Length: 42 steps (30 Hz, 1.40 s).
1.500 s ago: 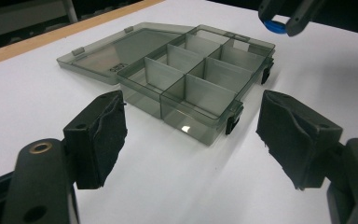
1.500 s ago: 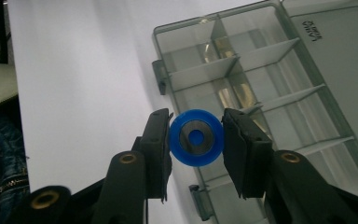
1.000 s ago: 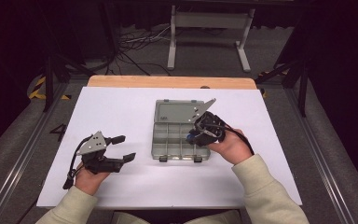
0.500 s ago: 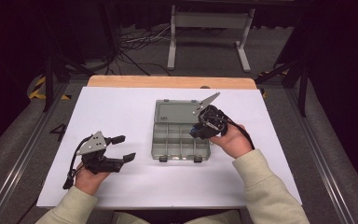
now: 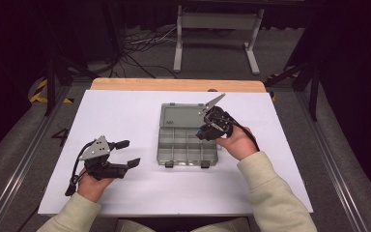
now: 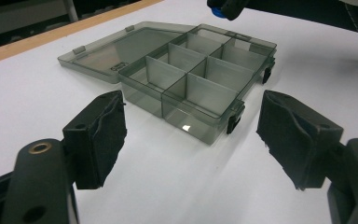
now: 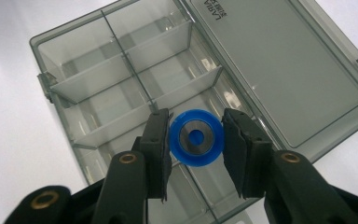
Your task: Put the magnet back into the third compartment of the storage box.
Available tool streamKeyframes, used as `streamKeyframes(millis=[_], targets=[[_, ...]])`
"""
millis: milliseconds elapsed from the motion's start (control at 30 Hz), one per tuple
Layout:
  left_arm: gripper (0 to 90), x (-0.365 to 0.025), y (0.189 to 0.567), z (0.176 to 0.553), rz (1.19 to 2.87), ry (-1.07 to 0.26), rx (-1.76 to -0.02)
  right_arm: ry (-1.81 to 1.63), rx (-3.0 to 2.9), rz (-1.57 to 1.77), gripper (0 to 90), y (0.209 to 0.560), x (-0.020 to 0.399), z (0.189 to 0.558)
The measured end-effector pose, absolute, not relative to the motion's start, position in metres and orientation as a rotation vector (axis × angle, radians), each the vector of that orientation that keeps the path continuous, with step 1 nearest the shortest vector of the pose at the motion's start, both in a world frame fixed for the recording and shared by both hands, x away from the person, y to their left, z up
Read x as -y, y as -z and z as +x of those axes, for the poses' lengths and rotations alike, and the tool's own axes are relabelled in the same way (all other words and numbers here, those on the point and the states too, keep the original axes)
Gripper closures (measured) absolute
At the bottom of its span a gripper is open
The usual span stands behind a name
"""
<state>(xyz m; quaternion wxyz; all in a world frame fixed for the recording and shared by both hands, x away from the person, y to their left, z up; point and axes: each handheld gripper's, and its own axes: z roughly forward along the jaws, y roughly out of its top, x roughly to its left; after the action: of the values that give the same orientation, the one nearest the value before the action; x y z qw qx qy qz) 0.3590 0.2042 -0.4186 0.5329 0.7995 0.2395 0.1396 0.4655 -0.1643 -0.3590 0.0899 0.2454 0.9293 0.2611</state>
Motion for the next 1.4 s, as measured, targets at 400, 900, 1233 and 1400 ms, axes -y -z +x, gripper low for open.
streamKeyframes(millis=[400, 900, 1233, 1400], targets=[[24.0, -0.205, 0.419, 0.359, 1.904, -0.337, -0.569, -0.741, -2.762, 0.773, 62.4, 0.375, 0.157, 0.478], [24.0, -0.205, 0.419, 0.359, 1.904, -0.332, -0.569, -0.7, -2.787, 0.779, 62.3, 0.393, 0.149, 0.488], [24.0, -0.205, 0.419, 0.359, 1.905, -0.333, -0.571, -0.69, -2.804, 0.77, 62.3, 0.399, 0.144, 0.49], [24.1, -0.205, 0.419, 0.359, 1.905, -0.333, -0.571, -0.677, -2.808, 0.765, 62.3, 0.403, 0.141, 0.491]])
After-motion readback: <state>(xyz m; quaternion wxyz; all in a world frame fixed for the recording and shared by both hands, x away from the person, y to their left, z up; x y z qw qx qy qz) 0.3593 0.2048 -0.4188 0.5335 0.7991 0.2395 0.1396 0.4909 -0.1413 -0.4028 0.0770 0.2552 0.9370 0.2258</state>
